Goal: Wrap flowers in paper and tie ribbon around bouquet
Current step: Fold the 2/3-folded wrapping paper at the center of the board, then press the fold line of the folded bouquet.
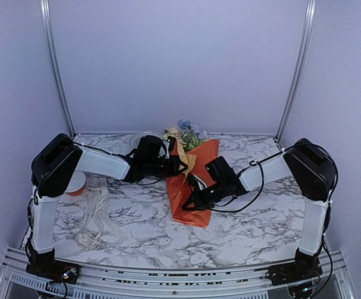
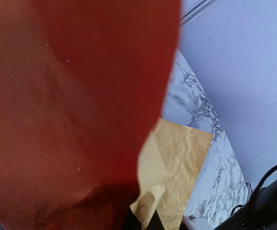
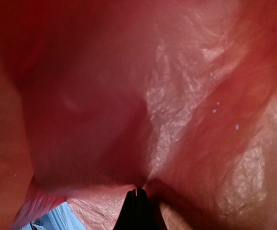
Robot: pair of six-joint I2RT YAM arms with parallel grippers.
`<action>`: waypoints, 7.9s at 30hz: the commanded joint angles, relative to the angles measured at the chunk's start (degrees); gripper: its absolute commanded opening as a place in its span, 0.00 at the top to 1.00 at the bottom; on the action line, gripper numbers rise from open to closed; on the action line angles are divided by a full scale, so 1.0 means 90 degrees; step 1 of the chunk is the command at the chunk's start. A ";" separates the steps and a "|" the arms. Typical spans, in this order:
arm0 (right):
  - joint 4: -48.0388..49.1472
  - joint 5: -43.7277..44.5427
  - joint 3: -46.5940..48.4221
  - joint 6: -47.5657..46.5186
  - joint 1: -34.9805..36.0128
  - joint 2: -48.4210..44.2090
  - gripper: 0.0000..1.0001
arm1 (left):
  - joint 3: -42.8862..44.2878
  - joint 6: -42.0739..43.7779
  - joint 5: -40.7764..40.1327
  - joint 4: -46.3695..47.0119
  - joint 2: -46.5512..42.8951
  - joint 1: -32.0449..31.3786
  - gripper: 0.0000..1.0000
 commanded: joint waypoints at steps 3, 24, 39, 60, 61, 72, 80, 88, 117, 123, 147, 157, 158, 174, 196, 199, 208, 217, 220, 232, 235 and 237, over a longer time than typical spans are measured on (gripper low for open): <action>0.0674 0.0481 -0.0477 0.0600 0.0040 -0.1019 1.00 | 0.0614 0.0257 0.0023 -0.0672 0.0721 -0.0085 1.00; 0.0638 0.0403 -0.0766 0.0157 -0.1249 -0.0249 1.00 | 0.1610 0.1491 -0.0990 -0.1903 0.0396 -0.0783 1.00; 0.1413 0.0204 -0.1121 0.0732 -0.1248 -0.0436 1.00 | 0.2884 0.0719 -0.0309 -0.1903 0.1863 -0.0845 1.00; -0.0381 0.1750 -0.1122 0.0262 -0.1352 -0.2468 0.70 | 0.3426 0.0881 -0.0366 -0.2142 0.2426 -0.0847 1.00; -0.0333 0.1638 -0.1078 0.0231 -0.1356 -0.2356 0.64 | 0.3432 0.0882 -0.0361 -0.2139 0.2432 -0.0847 1.00; -0.0543 0.1286 -0.0530 -0.0228 -0.0901 -0.1464 0.60 | 0.3483 0.0885 -0.0385 -0.2156 0.2468 -0.0847 1.00; -0.0152 0.1338 -0.1183 0.0271 -0.1254 -0.1580 1.00 | 0.3281 0.2049 -0.0336 -0.1783 0.1820 -0.0865 0.57; 0.0363 0.1176 -0.1499 0.0574 -0.1397 -0.1527 1.00 | 0.1721 0.3820 -0.0196 -0.1903 -0.0008 -0.0921 0.52; 0.0374 0.1170 -0.1401 0.0552 -0.1564 -0.1113 1.00 | -0.0041 0.6720 0.0881 -0.3233 -0.0441 -0.2278 0.67; 0.0405 0.1143 -0.1451 0.0552 -0.1568 -0.1074 1.00 | -0.0042 0.5898 0.1647 -0.2639 -0.1016 -0.1610 0.71; 0.0227 0.0999 -0.1504 0.0426 -0.1571 -0.1040 1.00 | 0.3471 0.2964 -0.1474 -0.2919 0.2074 0.0636 0.79; 0.0084 0.1023 -0.1479 0.0367 -0.1564 -0.1113 1.00 | 0.4718 0.1760 -0.1624 -0.3309 0.2829 0.1299 0.78; 0.0077 0.1036 -0.1482 0.0368 -0.1568 -0.1126 1.00 | 0.4870 0.1705 -0.1605 -0.3333 0.2899 0.1349 0.78; 0.0031 0.0997 -0.1404 0.0355 -0.1561 -0.1098 1.00 | 0.1719 0.2167 -0.1334 -0.2616 0.0511 0.0070 0.82; 0.0032 0.1013 -0.1607 0.0335 -0.1561 -0.1341 1.00 | 0.1898 0.2419 -0.2534 -0.3530 0.0838 0.0627 0.84; 0.0046 0.1006 -0.1608 0.0349 -0.1562 -0.1317 1.00 | 0.1557 0.2716 -0.2657 -0.3290 0.0217 0.0240 0.85; 0.0090 0.0992 -0.1611 0.0362 -0.1562 -0.1239 1.00 | 0.0992 0.2864 -0.1519 -0.2967 -0.0015 -0.0993 0.85; 0.0048 0.1034 -0.1618 0.0325 -0.1559 -0.1265 1.00 | 0.0698 0.3085 -0.2079 -0.3743 0.0273 -0.1250 0.86; 0.0049 0.1011 -0.1618 0.0309 -0.1557 -0.1234 1.00 | 0.0337 0.3079 -0.2348 -0.3815 0.0069 -0.1211 0.86; 0.0042 0.0973 -0.1604 0.0311 -0.1561 -0.1207 1.00 | -0.0249 0.3335 -0.2601 -0.3710 -0.0929 -0.1464 0.87; 0.0054 0.0983 -0.1628 0.0323 -0.1562 -0.1215 1.00 | -0.0058 0.3643 -0.2726 -0.3691 -0.0949 -0.1719 0.87; 0.0067 0.0984 -0.1638 0.0337 -0.1562 -0.1216 1.00 | 0.0082 0.3811 -0.2688 -0.3685 -0.0815 -0.1846 0.87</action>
